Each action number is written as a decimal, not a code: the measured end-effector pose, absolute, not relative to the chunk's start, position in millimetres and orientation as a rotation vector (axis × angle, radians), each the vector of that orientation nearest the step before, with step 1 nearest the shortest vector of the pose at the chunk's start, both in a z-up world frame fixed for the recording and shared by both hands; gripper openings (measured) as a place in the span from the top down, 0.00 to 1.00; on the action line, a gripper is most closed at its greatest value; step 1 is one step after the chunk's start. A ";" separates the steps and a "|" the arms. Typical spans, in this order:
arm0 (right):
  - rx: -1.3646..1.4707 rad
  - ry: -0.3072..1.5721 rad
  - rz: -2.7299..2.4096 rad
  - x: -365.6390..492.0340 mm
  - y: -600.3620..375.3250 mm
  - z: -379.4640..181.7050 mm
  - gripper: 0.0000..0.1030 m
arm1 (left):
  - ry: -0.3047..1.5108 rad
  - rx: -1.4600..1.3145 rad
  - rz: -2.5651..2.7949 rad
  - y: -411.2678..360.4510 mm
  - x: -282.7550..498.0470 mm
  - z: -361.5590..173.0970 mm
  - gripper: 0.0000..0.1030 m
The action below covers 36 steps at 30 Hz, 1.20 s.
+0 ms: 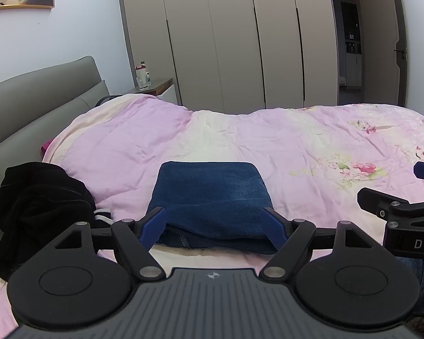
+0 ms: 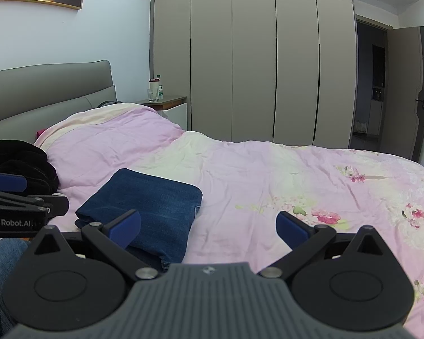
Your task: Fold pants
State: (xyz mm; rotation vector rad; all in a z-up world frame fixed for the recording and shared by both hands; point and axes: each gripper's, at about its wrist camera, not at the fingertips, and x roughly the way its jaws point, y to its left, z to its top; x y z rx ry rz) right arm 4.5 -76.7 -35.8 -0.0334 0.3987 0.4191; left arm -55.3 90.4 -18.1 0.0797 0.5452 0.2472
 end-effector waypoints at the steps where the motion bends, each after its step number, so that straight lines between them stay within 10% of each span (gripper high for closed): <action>1: -0.033 0.399 0.419 5.0 -76.9 -36.0 0.05 | 0.546 0.080 0.247 90.2 -55.0 -18.6 0.13; 36: -0.024 0.451 0.403 7.0 -79.4 -39.3 0.05 | 0.563 0.084 0.240 93.6 -57.8 -16.0 0.13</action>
